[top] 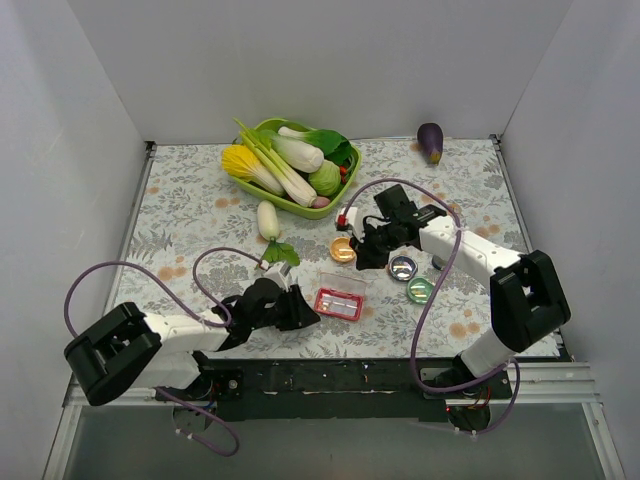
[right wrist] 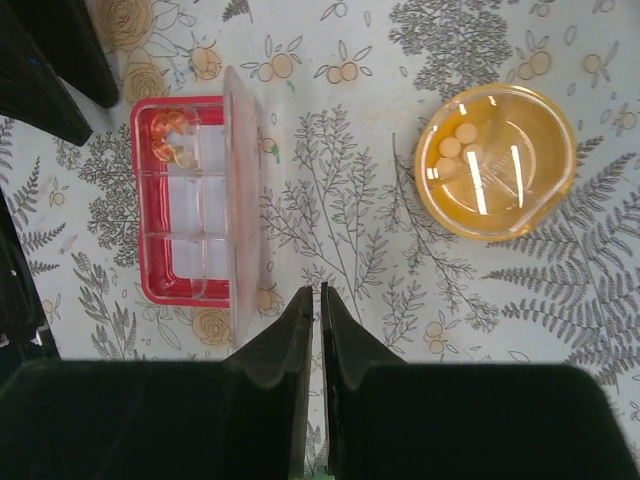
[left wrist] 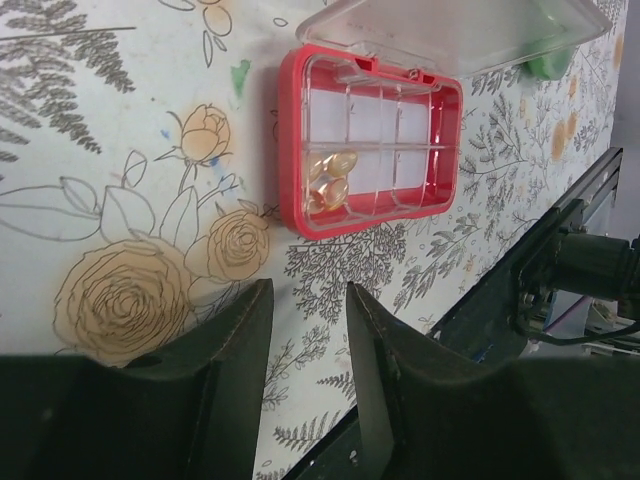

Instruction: Sort the pills into containers

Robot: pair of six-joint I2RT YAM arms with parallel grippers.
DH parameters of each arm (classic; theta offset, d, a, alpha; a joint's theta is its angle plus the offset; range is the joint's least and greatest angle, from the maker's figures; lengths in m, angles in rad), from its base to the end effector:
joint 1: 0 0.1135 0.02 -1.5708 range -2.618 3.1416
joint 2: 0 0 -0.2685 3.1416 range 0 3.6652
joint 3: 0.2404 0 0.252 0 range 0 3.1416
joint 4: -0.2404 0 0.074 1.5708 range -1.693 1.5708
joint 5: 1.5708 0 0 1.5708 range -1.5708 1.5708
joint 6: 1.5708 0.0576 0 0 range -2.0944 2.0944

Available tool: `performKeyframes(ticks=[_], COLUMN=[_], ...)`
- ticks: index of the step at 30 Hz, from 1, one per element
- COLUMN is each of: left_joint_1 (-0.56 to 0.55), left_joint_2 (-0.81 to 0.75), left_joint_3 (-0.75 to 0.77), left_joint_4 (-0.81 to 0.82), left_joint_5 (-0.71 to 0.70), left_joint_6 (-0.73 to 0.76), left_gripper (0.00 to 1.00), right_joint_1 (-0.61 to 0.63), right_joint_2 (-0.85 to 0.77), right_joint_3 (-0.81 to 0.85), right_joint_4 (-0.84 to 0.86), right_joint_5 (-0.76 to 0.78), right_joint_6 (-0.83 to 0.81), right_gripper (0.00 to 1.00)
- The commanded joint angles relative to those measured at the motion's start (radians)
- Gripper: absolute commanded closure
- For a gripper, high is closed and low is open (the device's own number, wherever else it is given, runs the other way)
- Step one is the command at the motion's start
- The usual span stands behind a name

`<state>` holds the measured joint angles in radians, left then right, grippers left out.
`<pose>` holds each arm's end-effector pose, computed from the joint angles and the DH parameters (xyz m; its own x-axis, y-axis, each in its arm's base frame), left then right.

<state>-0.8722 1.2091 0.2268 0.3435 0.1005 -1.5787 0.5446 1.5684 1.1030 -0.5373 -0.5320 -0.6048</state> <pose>0.1346 -0.1693 0.1161 -0.8106 -0.5818 0.0662 -0.3899 0.4520 -0.8023 0.2684 0.1967 0.2216 -0.2065 -0.6980 -0.6857 -0.9693 0.2418 0.0458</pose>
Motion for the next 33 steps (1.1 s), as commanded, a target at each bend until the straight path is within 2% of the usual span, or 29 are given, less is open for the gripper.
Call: performKeyframes(ticks=[1,15,23,29,33], left_joint_1=[0.006,0.006,0.006,0.006,0.006], left_joint_2=[0.062,0.127,0.112,-0.017,-0.163], left_joint_3=[0.046,0.086,0.089,0.082,0.078], left_joint_4=[0.022,0.015,0.006,-0.107,-0.292], left_joint_5=[0.022,0.007,0.005,0.025,0.016], left_joint_6=[-0.003,-0.033,-0.033,-0.015,0.005], left_gripper=[0.65,0.67,0.67,0.66,0.65], right_joint_1=[0.063,0.152,0.21,0.222,0.224], right_joint_2=[-0.001,-0.047,-0.005,0.073,0.067], right_joint_3=[-0.018,-0.048,-0.071,-0.046,0.009], right_joint_4=[0.016,-0.042,-0.058,-0.062,-0.098], right_joint_5=[0.032,-0.025,-0.023,0.003,-0.032], right_joint_6=[-0.013,-0.079,-0.089,-0.055,-0.069], right_gripper=[0.87,0.89,0.89,0.89,0.88])
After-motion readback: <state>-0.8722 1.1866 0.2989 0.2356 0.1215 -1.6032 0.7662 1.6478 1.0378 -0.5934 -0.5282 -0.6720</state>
